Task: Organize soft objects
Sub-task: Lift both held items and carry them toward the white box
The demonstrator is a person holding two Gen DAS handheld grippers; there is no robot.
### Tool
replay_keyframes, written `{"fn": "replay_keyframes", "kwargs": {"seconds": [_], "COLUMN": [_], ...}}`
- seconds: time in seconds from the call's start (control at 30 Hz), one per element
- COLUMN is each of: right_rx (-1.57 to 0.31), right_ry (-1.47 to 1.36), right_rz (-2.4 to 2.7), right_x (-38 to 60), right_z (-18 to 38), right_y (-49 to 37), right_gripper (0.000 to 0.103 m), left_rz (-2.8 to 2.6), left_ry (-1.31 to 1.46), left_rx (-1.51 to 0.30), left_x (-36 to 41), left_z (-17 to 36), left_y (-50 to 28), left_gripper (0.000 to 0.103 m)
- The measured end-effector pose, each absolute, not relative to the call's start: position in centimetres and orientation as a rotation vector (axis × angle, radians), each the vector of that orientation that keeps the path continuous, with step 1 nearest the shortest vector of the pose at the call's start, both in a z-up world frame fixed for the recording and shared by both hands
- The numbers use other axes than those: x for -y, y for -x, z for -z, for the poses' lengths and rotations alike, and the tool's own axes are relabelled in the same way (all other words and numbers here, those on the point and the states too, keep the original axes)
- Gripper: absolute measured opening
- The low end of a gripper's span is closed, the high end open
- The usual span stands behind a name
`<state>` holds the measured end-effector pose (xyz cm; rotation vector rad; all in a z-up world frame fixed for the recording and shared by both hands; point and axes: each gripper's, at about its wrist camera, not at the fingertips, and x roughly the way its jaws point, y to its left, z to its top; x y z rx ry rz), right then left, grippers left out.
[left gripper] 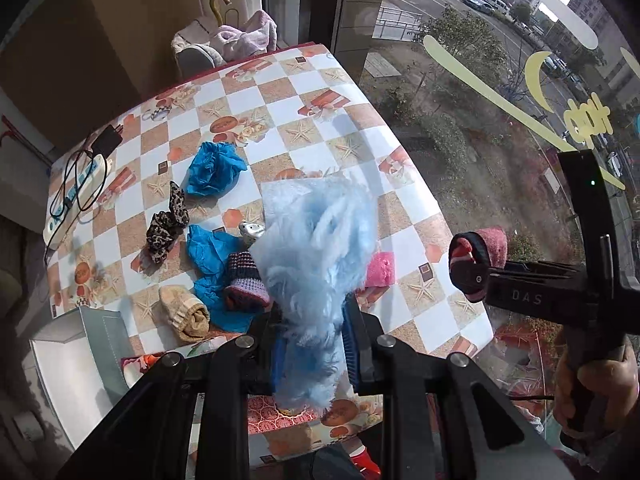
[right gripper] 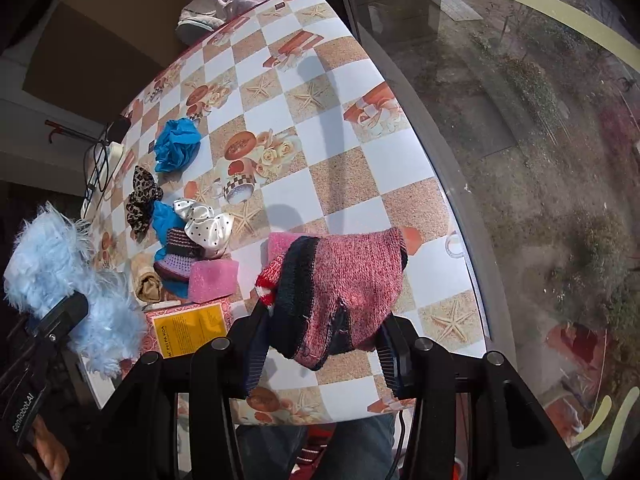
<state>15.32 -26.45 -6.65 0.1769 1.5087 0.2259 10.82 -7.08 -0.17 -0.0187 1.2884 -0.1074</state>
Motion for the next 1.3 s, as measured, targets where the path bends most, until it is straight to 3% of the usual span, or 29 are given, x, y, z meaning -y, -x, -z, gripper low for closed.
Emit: {"fn": "replay_keyframes", "kwargs": {"seconds": [0.57, 1.3], "right_rx": [-1.521, -1.535], "right_ry": [-0.039, 0.306], "right_rz": [-0.321, -0.744], "right_x": [27.7, 13.2], "right_z": [6.9, 7.0], "right_y": [-10.0, -1.9], "right_gripper": [0.049, 0.049], "left_rz": [0.181, -0.087], "left_ry": [-0.139, 0.061], "left_rx": [-1.411, -1.388], "left_x": [12.6, 1.9], "left_z": [2.8, 2.8], "left_y": [-3.7, 5.2], "left_gripper": [0.027, 0.027]}}
